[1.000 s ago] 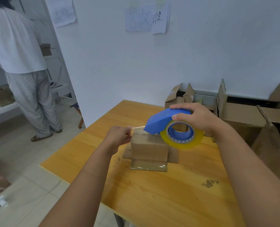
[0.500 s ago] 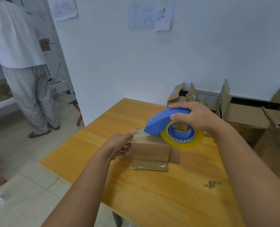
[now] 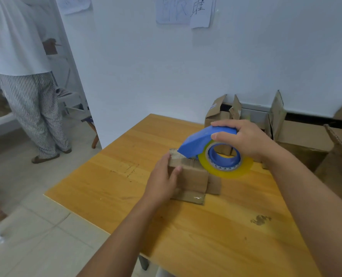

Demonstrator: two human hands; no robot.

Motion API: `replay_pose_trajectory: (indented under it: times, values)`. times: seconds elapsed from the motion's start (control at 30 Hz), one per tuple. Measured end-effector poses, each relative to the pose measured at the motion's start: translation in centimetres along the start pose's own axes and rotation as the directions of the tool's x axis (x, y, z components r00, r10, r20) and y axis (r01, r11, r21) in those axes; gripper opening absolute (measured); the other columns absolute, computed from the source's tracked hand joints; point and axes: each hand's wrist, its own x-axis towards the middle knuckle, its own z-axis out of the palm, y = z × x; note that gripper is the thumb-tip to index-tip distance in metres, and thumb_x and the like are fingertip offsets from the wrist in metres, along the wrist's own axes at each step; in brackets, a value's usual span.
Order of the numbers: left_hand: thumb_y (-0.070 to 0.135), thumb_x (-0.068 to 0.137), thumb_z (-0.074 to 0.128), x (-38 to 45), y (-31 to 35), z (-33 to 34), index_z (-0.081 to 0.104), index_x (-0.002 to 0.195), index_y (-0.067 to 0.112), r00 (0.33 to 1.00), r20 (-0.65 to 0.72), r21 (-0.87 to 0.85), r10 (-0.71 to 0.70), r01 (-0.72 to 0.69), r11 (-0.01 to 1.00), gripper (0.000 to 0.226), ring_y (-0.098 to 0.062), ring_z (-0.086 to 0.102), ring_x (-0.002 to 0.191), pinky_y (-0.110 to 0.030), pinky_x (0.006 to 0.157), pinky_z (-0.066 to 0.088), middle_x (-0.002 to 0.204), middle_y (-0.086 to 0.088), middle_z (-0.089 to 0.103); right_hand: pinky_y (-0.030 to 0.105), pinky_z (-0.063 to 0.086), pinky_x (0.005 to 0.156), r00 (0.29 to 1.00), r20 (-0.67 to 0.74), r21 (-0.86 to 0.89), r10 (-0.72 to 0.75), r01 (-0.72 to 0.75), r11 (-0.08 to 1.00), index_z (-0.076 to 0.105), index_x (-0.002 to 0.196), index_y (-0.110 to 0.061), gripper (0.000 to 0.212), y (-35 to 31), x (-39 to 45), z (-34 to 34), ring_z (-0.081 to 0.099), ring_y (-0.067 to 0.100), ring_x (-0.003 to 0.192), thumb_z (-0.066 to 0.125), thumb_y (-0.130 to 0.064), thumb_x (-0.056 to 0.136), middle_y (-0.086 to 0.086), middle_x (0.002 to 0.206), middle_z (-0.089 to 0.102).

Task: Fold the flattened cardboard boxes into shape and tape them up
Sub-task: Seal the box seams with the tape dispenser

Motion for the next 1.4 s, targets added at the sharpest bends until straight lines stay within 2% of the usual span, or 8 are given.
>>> replay_pose_trajectory:
  times: [0.13,0.3,0.4,0.5,0.7,0.93,1.07,1.4]
  values:
    - [0.035,0.101,0.054,2.1,-0.2,-1.2,0.027,0.156,0.023,0.996,0.084,0.019,-0.004,0.003,1.0,0.062,-0.013,0.042,0.134,-0.028,0.104,0.037,0.15,0.008,0.042,0.028,0.045,0.09,1.0,0.006,-0.064,0.016,-0.016,0.998,0.061,0.133,-0.042,0.051,0.0,0.1,0.1,0.058,0.012,0.113,0.066,-0.062,0.086,-0.015,0.13,0.058]
    - [0.063,0.089,0.054,4.5,0.2,-2.5,0.011,0.156,0.041,0.943,0.301,0.075,-0.142,0.125,0.989,0.082,-0.01,0.054,0.103,-0.023,0.072,0.045,0.125,0.015,0.051,0.026,0.036,0.095,1.0,0.021,-0.115,0.011,-0.009,0.993,0.053,0.141,-0.043,0.048,0.2,-0.4,-0.1,0.048,0.01,0.124,0.055,-0.057,0.095,-0.016,0.141,0.052]
    - [0.065,0.086,0.055,4.5,0.0,-1.9,0.016,0.155,0.038,0.954,0.276,0.086,-0.115,0.095,0.992,0.084,-0.017,0.05,0.123,-0.034,0.093,0.05,0.144,0.006,0.046,0.028,0.035,0.101,0.998,0.059,-0.058,0.017,-0.014,0.998,0.052,0.141,-0.044,0.047,0.4,-0.8,-0.7,0.045,0.01,0.13,0.057,-0.054,0.095,-0.017,0.146,0.049]
    - [0.056,0.093,0.053,4.5,0.0,-1.7,0.022,0.155,0.034,0.974,0.191,0.203,0.12,-0.159,0.966,0.073,-0.015,0.019,0.148,-0.04,0.12,0.023,0.161,0.008,0.023,0.027,0.039,0.098,0.998,0.058,-0.017,-0.004,0.005,1.0,0.056,0.136,-0.045,0.046,0.5,-1.1,-0.7,0.052,0.009,0.124,0.063,-0.055,0.092,-0.017,0.14,0.052]
    - [0.054,0.095,0.042,4.9,0.1,-0.7,0.05,0.123,0.027,0.931,0.183,0.279,0.315,-0.356,0.892,0.04,-0.014,0.049,0.098,-0.04,0.083,0.049,0.111,0.008,0.056,0.021,0.045,0.081,0.999,-0.034,0.085,-0.014,0.017,0.996,0.061,0.115,-0.047,0.031,0.9,-1.4,0.0,0.059,0.001,0.103,0.069,-0.056,0.087,-0.024,0.12,0.058]
    - [0.067,0.095,0.044,4.6,-0.4,-0.3,0.041,0.144,0.034,0.912,0.133,0.278,0.388,-0.41,0.869,0.059,-0.003,0.046,0.125,-0.033,0.102,0.043,0.138,0.016,0.052,0.02,0.044,0.087,0.998,-0.056,0.131,-0.03,0.037,0.991,0.065,0.113,-0.042,0.023,1.0,-1.0,-0.2,0.057,0.001,0.108,0.069,-0.043,0.091,-0.025,0.117,0.059]
    - [0.076,0.091,0.033,4.6,-0.8,-0.2,0.035,0.154,0.022,0.948,0.164,0.39,0.274,-0.317,0.864,0.083,-0.01,0.028,0.145,-0.028,0.117,0.017,0.158,0.005,0.036,0.023,0.048,0.088,0.998,-0.055,0.155,-0.013,0.021,0.988,0.065,0.118,-0.044,0.027,3.1,-2.9,-1.4,0.06,0.0,0.104,0.069,-0.04,0.092,-0.022,0.122,0.058]
    - [0.073,0.093,0.012,3.9,0.0,0.0,0.033,0.152,0.041,0.931,0.2,0.521,0.307,-0.366,0.771,0.07,-0.008,0.005,0.152,-0.031,0.122,-0.004,0.164,0.008,0.021,0.004,0.044,0.079,0.992,-0.119,0.236,-0.031,0.059,0.97,0.057,0.113,-0.061,0.036,5.1,-6.4,1.0,0.053,-0.01,0.109,0.065,-0.053,0.079,-0.024,0.127,0.054]
